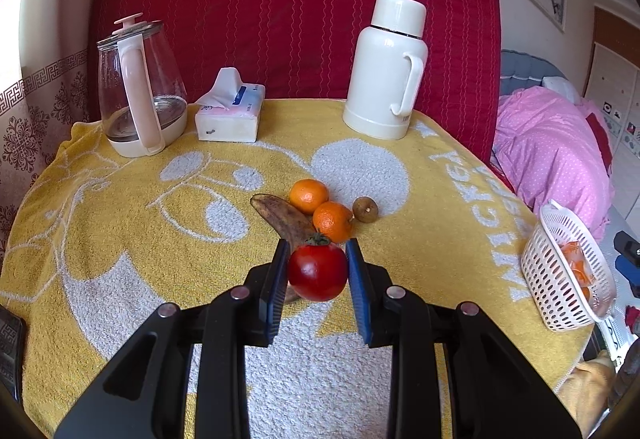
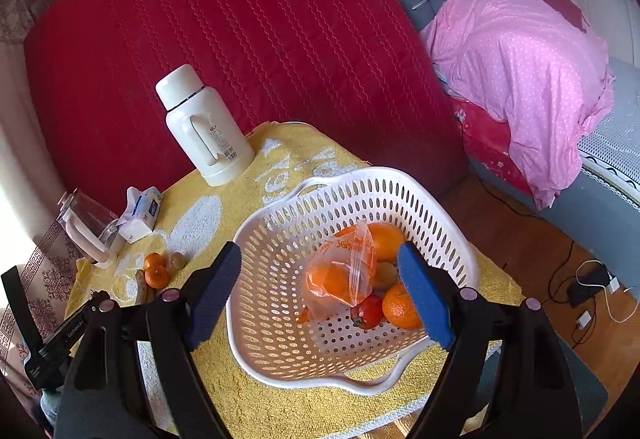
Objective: Organize fruits
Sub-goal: 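Carry the tomato into the white basket and open the left tool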
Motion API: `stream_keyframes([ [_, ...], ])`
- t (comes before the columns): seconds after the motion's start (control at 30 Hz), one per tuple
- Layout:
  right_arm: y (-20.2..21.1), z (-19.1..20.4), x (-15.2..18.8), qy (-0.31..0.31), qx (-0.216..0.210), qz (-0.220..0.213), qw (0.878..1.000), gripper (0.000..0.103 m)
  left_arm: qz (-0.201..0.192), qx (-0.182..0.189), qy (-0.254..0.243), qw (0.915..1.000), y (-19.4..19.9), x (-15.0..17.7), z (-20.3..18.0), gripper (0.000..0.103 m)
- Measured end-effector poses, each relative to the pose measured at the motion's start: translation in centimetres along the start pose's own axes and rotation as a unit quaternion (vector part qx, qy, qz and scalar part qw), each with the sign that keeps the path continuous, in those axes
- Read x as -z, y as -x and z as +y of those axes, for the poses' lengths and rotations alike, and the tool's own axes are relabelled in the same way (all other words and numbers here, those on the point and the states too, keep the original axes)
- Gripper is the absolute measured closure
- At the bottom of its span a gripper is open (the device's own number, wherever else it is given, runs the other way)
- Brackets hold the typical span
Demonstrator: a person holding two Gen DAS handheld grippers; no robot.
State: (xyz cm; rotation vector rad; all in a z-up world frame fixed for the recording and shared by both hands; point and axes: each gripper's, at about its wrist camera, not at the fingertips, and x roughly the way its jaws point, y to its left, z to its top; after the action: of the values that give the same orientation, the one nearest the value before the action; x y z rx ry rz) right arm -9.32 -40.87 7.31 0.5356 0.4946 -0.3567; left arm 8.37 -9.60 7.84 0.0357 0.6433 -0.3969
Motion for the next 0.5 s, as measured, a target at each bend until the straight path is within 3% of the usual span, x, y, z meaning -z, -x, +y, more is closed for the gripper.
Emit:
stream_keyframes([
  [0.23,0.5,-0.5,-0.4,0.019,0.003,-0.012,1.0,0.021,0.01,0.051,-0.006,0.9986,1.2,-0.2,-3.5,0.074],
  [0.5,1.4,-2.5,-1.2,0.015,0.01,-0.032,0.999,0.021,0.021,0.127,-0.051,0.9903,2.6,-0.6,-11.2,0.074],
])
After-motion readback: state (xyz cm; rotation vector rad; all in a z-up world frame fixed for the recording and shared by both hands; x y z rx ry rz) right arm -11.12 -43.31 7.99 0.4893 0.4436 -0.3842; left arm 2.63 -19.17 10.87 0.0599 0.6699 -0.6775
